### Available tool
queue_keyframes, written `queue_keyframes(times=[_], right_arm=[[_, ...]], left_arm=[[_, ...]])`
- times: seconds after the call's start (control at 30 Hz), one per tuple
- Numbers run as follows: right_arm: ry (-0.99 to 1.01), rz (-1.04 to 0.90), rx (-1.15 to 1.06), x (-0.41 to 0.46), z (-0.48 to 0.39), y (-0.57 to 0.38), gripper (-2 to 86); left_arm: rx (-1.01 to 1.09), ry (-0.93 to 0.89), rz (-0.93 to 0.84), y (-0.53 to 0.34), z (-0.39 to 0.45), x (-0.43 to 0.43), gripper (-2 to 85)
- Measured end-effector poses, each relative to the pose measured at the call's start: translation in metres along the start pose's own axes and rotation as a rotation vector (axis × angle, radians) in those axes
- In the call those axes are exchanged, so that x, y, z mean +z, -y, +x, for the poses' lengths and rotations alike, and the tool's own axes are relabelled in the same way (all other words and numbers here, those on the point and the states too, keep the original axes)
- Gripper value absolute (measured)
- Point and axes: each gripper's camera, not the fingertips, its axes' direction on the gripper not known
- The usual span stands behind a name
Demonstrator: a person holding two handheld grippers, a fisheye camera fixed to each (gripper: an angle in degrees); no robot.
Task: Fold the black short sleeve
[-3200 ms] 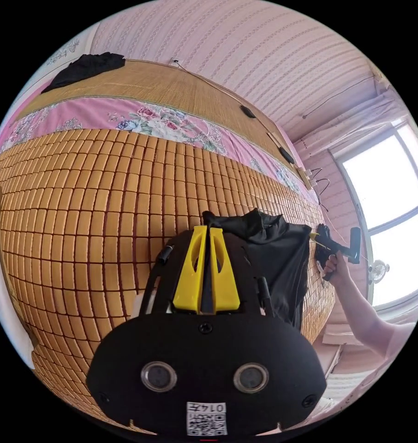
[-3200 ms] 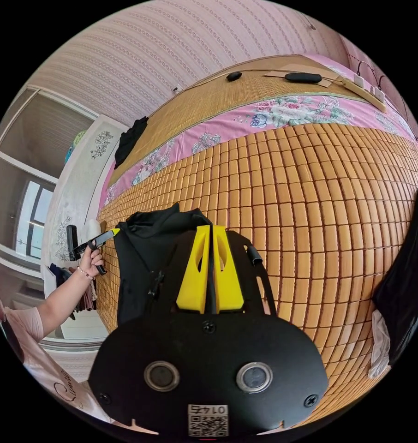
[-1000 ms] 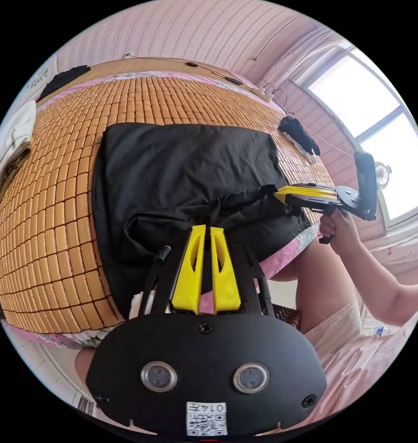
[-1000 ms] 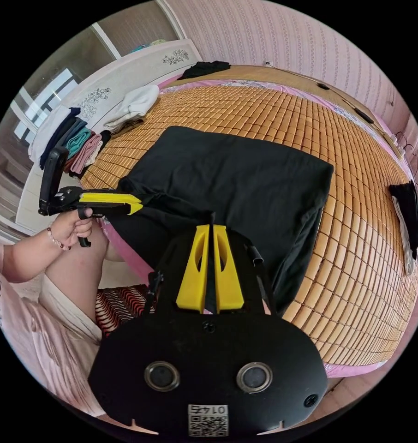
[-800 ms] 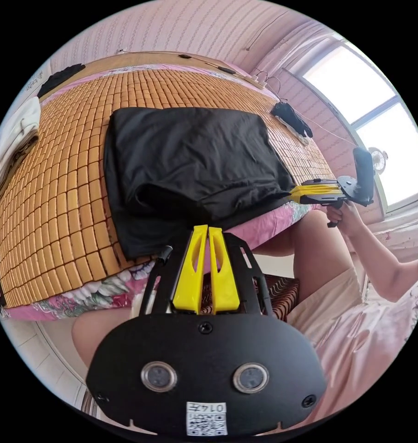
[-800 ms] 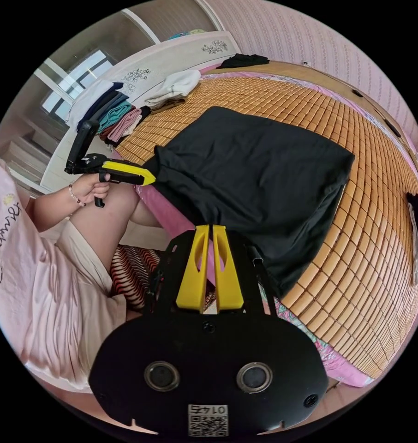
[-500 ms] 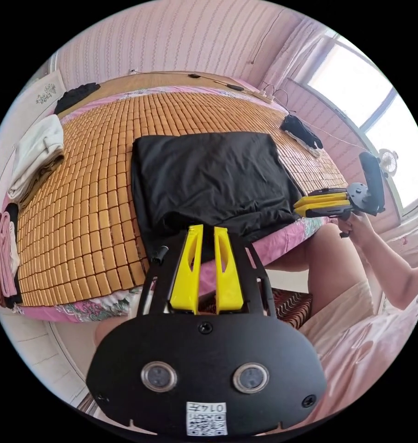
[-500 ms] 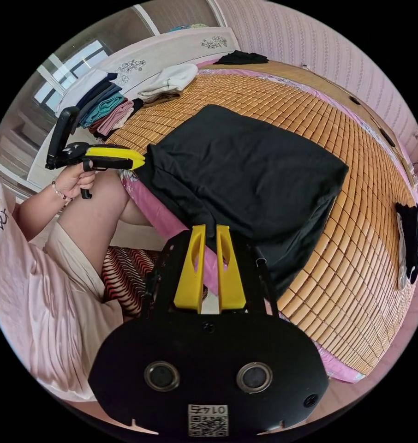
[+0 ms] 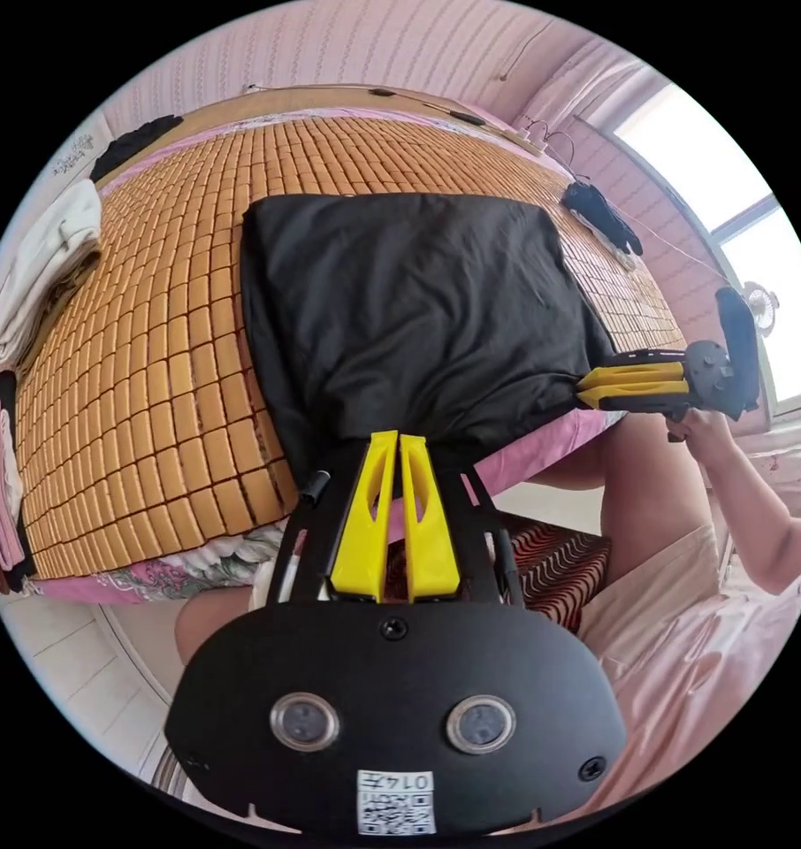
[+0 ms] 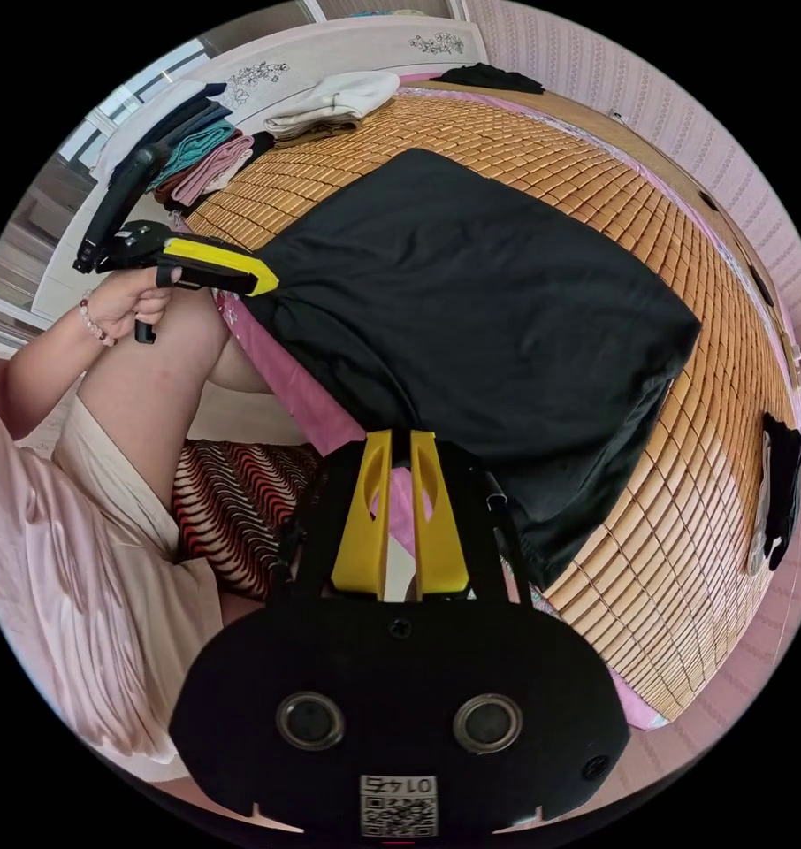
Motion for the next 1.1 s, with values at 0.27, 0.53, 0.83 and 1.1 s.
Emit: queue_keyframes(times=[0.27, 0.53, 0.83, 1.1], right_arm=[[-0.082, 0.078, 0.005, -0.021, 0.036, 0.097, -0.5], [-0.230, -0.172, -0.063, 0.075, 0.063, 0.247, -0.5], [-0.156, -0.346, -0.013, 0.077, 0.109, 0.328, -0.5], [-0.111, -0.339, 0.008, 0.038, 0.128, 0.345, -0.5]], left_arm=[[0.225, -0.035, 0.170, 0.009, 0.093, -0.022, -1.0], [0.368, 0.010, 0.102, 0.008, 0.152, 0.051, -1.0], [0.384, 0.005, 0.116, -0.011, 0.160, 0.052, -1.0], [0.398, 0.022, 0.126, -0.027, 0.167, 0.052, -1.0]])
